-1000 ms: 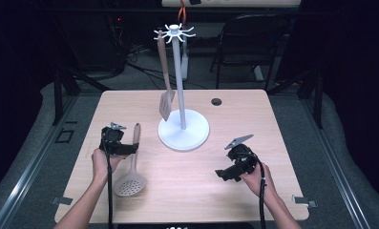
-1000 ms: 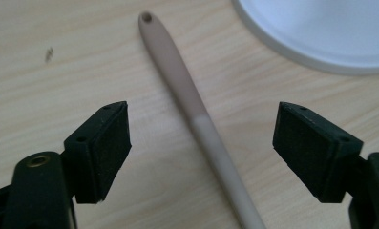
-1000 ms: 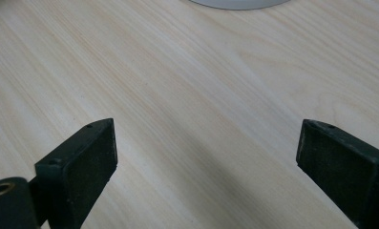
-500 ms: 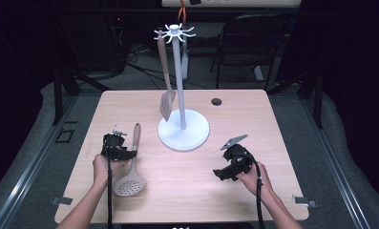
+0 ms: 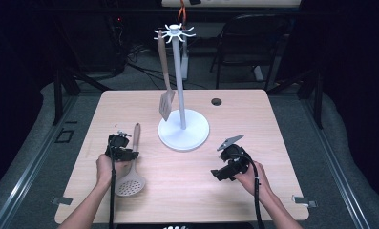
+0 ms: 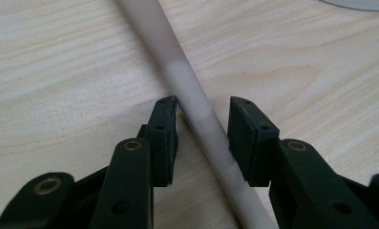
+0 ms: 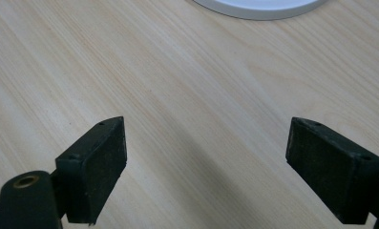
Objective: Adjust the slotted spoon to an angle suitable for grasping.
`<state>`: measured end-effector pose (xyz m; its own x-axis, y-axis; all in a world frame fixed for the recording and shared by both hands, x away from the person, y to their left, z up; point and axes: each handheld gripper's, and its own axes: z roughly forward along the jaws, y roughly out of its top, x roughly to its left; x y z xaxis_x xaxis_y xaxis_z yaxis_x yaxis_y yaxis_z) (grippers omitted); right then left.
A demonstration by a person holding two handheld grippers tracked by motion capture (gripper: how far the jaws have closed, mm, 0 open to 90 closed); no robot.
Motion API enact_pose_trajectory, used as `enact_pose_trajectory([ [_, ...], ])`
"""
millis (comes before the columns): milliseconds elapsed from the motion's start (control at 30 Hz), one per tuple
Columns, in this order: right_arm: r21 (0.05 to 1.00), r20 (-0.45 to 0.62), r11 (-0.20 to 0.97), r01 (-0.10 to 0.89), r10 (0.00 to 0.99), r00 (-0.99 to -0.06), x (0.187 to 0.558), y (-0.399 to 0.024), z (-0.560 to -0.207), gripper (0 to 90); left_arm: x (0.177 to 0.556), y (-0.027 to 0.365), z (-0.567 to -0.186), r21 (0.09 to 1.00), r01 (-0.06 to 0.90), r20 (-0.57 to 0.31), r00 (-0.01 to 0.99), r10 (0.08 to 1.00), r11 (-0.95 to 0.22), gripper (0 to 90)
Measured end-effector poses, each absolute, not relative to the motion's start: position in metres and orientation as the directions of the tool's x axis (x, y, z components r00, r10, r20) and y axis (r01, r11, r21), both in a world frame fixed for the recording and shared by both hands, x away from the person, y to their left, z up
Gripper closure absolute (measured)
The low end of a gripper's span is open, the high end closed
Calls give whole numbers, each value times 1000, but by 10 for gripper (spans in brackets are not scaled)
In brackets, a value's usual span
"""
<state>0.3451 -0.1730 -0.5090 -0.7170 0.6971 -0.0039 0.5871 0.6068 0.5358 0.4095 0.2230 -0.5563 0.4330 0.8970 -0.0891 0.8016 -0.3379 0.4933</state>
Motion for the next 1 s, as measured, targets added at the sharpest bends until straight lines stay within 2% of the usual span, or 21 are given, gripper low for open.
enact_pose_trajectory([
  [433, 519, -16, 611, 598, 707, -707, 346, -176, -512, 139, 414, 230, -556, 480, 813, -139, 442, 886, -330, 633],
  [833, 519, -21, 613, 596, 706, -708, 346, -178, -511, 140, 416, 237, -553, 461, 807, -129, 473, 872, -369, 649],
  [1000, 515, -16, 617, 595, 701, -713, 346, -178, -511, 140, 415, 246, -552, 449, 815, -158, 476, 865, -367, 669],
])
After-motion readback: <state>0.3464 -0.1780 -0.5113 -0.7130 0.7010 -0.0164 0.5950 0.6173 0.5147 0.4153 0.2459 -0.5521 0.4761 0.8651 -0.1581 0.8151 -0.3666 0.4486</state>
